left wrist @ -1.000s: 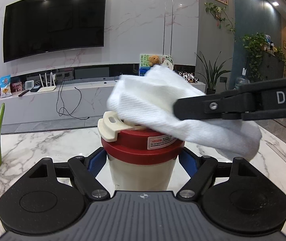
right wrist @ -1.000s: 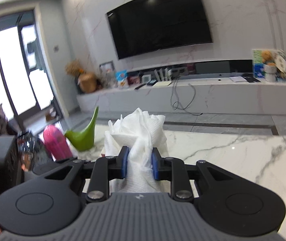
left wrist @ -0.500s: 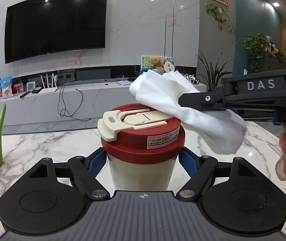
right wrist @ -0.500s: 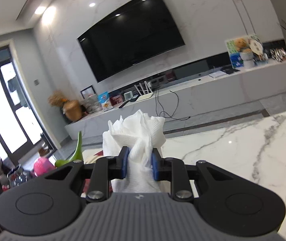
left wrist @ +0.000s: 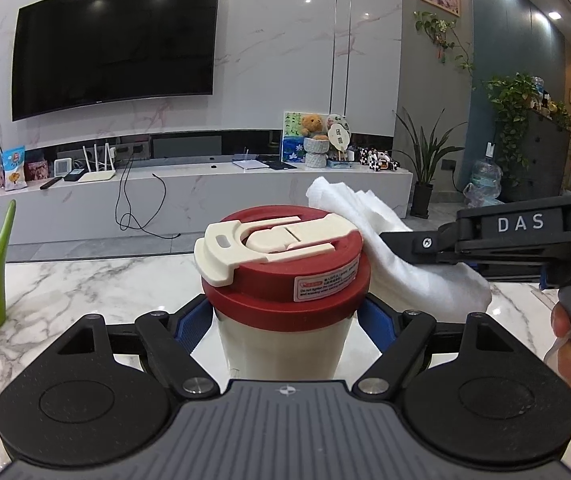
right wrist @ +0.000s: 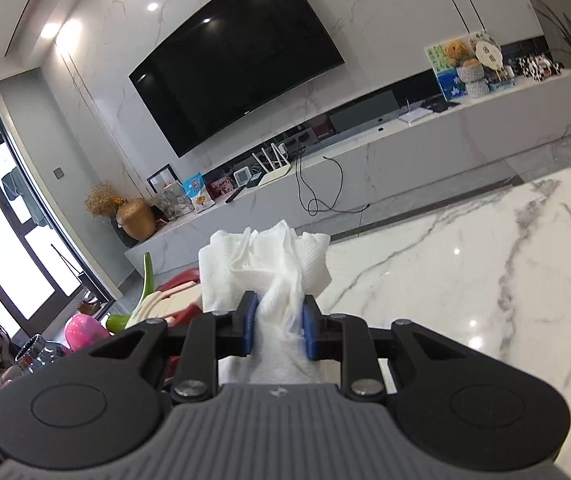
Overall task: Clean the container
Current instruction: 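Tilt the tumbler with the left gripper while right gripper presses the towel to its side, then turn the tumbler with the left gripper while right gripper rubs the towel along its body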
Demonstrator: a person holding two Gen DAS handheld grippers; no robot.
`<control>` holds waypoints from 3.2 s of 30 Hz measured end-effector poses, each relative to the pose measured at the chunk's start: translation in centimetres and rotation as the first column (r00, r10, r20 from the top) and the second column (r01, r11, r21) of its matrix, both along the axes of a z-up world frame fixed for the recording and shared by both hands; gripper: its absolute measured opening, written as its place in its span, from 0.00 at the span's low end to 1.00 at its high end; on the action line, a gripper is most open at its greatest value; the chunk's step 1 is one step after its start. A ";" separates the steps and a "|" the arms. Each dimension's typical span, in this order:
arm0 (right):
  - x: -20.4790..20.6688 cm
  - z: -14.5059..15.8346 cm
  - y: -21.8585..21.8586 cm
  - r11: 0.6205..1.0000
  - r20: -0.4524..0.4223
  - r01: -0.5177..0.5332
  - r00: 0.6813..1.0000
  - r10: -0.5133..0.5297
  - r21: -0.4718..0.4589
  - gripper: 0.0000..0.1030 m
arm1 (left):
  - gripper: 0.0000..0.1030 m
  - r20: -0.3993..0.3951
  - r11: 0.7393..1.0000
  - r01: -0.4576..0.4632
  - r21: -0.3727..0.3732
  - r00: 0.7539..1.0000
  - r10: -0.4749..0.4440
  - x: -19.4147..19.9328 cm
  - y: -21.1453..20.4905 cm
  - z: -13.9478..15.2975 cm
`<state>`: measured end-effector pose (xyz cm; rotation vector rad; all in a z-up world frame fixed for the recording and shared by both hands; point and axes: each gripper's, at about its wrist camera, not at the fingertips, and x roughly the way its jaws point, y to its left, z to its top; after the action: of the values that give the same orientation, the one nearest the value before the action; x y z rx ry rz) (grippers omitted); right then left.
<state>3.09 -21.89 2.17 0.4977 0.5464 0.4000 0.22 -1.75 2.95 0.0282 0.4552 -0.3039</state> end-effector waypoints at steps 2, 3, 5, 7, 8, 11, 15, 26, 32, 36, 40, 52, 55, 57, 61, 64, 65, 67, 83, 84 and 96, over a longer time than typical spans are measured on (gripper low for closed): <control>0.2 -0.4 0.1 1.000 -0.017 -0.007 1.000 0.007 0.023 0.25 | 0.76 0.000 1.000 0.004 -0.008 1.000 -0.004 0.1 0.2 0.0; 0.3 -0.7 0.1 0.999 -0.026 -0.007 1.000 0.008 0.034 0.25 | 0.76 0.000 1.000 0.004 -0.014 1.000 -0.004 0.2 0.3 0.0; 0.6 -1.3 0.0 0.997 -0.054 -0.013 0.998 0.016 0.070 0.25 | 0.76 0.000 1.000 0.006 -0.025 1.000 -0.006 0.2 0.5 0.0; 0.9 -1.9 -0.1 0.994 -0.081 -0.015 0.996 0.023 0.107 0.25 | 0.76 0.004 1.000 0.009 -0.028 1.000 -0.009 0.5 0.7 -0.1; 1.0 -2.2 -0.2 0.993 -0.090 -0.015 0.996 0.026 0.120 0.25 | 0.76 0.006 1.000 0.011 -0.029 1.000 -0.011 0.5 0.8 -0.2; 1.3 -2.9 -0.3 0.990 -0.118 -0.015 0.992 0.032 0.143 0.25 | 0.76 0.007 0.999 0.014 -0.032 1.000 -0.014 0.7 0.9 -0.2; 1.7 -3.5 0.0 0.991 -0.148 -0.008 0.989 0.028 0.135 0.25 | 0.76 0.010 0.999 0.018 -0.029 1.000 -0.017 0.7 1.0 -0.3; 2.5 -5.9 0.9 0.997 -0.243 0.000 0.970 0.018 0.074 0.25 | 0.76 0.014 1.000 0.014 -0.013 1.000 -0.014 0.5 0.4 -0.4; 3.2 -8.0 1.4 0.999 -0.317 -0.008 0.948 0.022 0.047 0.25 | 0.76 0.015 1.000 0.012 -0.010 1.000 -0.011 0.5 0.2 -0.4; 3.4 -8.8 2.0 0.999 -0.343 -0.034 0.939 0.032 -0.001 0.25 | 0.76 0.015 1.000 0.011 -0.007 1.000 -0.011 0.3 -0.2 -0.6; 3.6 -9.4 2.2 0.997 -0.368 -0.065 0.929 0.048 -0.036 0.25 | 0.76 0.014 1.000 0.009 -0.009 1.000 -0.009 0.5 0.0 -0.4; 3.2 -10.2 2.8 0.965 -0.354 -0.149 0.933 0.065 -0.214 0.28 | 0.76 0.013 1.000 0.007 -0.009 1.000 -0.007 0.5 0.4 -0.5; 3.2 -9.9 2.3 0.965 -0.355 -0.147 0.933 0.063 -0.217 0.29 | 0.76 0.014 1.000 0.008 -0.008 1.000 -0.008 0.5 0.5 -0.7; 3.1 -9.4 2.2 0.959 -0.344 -0.149 0.937 0.060 -0.241 0.32 | 0.76 0.015 1.000 0.006 -0.008 1.000 -0.006 0.5 0.3 -0.8; 2.9 -9.3 2.3 0.947 -0.327 -0.156 0.943 0.058 -0.282 0.48 | 0.76 0.014 1.000 0.003 -0.004 1.000 -0.003 0.5 0.2 -0.8; 2.8 -9.5 2.5 0.945 -0.334 -0.169 0.940 0.069 -0.281 0.50 | 0.76 0.014 1.000 -0.001 -0.004 1.000 0.001 0.5 0.3 -0.9; 2.8 -9.6 2.6 0.944 -0.337 -0.176 0.938 0.075 -0.279 0.50 | 0.76 0.014 1.000 0.000 -0.004 1.000 0.000 0.5 0.3 -0.9; 2.6 -9.6 2.9 0.940 -0.336 -0.188 0.938 0.086 -0.284 0.50 | 0.76 0.013 1.000 0.001 -0.005 1.000 -0.001 0.4 0.4 -0.9; 0.8 -9.8 6.6 0.830 -0.233 -0.289 0.952 0.198 -0.477 0.28 | 0.76 0.013 1.000 -0.002 -0.005 1.000 0.002 0.3 0.2 -0.6; 0.9 -9.9 6.4 0.836 -0.234 -0.290 0.952 0.199 -0.467 0.27 | 0.76 0.014 1.000 -0.003 -0.005 1.000 0.003 0.3 0.2 -0.6; 2.3 -8.6 3.6 0.938 -0.223 -0.204 0.964 0.143 -0.280 0.23 | 0.76 0.015 1.000 0.004 -0.003 1.000 -0.004 0.5 0.2 -0.5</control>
<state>5.41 -18.32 -6.46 0.1948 0.8354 0.4293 0.68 -1.52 2.45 0.0281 0.4395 -0.3079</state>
